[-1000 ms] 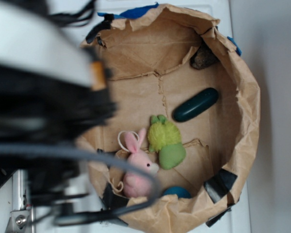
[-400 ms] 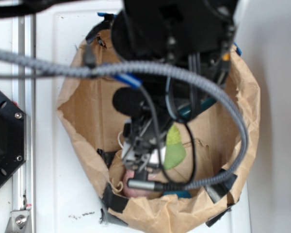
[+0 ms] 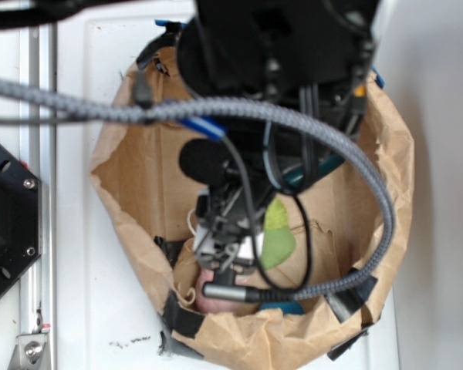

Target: Grab the pink bunny.

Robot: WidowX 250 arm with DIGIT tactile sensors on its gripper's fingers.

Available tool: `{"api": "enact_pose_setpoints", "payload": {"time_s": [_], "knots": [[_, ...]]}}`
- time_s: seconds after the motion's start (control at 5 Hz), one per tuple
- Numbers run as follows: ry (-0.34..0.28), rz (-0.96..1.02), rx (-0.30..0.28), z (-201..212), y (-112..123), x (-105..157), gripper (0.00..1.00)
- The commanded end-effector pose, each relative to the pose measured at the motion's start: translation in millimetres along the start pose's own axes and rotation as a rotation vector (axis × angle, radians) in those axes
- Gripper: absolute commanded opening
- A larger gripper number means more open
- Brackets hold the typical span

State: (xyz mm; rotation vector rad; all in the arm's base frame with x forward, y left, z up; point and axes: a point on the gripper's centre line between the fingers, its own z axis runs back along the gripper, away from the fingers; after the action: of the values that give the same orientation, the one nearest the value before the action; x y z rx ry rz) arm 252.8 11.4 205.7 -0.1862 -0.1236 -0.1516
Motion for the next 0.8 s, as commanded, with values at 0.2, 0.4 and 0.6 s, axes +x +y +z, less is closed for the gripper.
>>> {"api": "enact_pose_setpoints", "payload": {"time_s": [0.2,0.4,0.6], "knots": [[0.056,-0.179,0.05,-43.3,22.9,-18.0,1.0],[0.131,-0.133,0.015,-66.1,33.6,-25.7,1.0],[0.177,-0.133,0.016,-83.8,41.1,-24.0,1.0]]}}
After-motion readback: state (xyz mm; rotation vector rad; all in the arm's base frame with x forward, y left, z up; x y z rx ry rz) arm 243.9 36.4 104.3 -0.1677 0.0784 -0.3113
